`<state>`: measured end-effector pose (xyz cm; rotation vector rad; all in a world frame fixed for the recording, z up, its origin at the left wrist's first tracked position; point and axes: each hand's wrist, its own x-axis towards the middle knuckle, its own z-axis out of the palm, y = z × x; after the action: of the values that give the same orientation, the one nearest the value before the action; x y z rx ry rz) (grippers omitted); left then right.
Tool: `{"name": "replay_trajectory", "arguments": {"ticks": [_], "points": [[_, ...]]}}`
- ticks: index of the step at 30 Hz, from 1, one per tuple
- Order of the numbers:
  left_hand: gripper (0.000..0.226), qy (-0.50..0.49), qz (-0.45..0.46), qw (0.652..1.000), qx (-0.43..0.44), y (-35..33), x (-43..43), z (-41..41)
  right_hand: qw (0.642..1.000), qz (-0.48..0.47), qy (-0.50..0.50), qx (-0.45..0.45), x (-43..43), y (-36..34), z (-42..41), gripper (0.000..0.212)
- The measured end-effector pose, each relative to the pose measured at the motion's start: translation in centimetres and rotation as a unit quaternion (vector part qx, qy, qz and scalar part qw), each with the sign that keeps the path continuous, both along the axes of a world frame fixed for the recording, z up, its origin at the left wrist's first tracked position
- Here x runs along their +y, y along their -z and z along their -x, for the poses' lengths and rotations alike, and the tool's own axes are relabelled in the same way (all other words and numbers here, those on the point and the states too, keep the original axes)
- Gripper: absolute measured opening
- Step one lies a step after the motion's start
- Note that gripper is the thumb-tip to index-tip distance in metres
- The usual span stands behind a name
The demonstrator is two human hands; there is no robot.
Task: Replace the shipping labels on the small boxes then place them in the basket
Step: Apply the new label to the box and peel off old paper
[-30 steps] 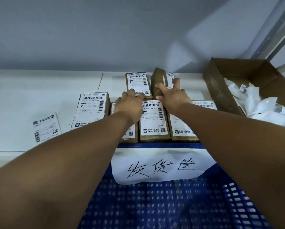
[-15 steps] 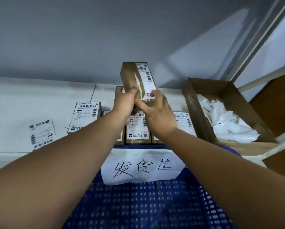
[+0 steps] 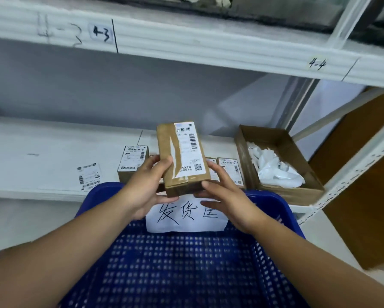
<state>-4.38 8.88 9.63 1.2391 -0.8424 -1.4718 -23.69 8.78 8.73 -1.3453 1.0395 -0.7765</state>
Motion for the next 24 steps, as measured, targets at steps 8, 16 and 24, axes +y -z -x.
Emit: {"name": "replay_trajectory", "arguments": {"ticks": [8, 16, 24], "points": [[0.051, 0.054, 0.013, 0.995, -0.085, 0.8, 5.8, 1.1, 0.984, -0.101, 0.041, -0.143, 4.3, 0.5, 0.1, 0.068], [0.072, 0.082, 0.102, 0.955, -0.268, 3.0, 6.1, 2.2, 0.993, -0.102, 0.036, -0.05, 5.3, 2.3, 2.7, 0.082], [0.06, 0.002, 0.232, 0.9, -0.37, 4.1, 5.5, 2.2, 0.997, -0.078, -0.019, 0.01, 5.3, 3.6, 2.7, 0.112]]}}
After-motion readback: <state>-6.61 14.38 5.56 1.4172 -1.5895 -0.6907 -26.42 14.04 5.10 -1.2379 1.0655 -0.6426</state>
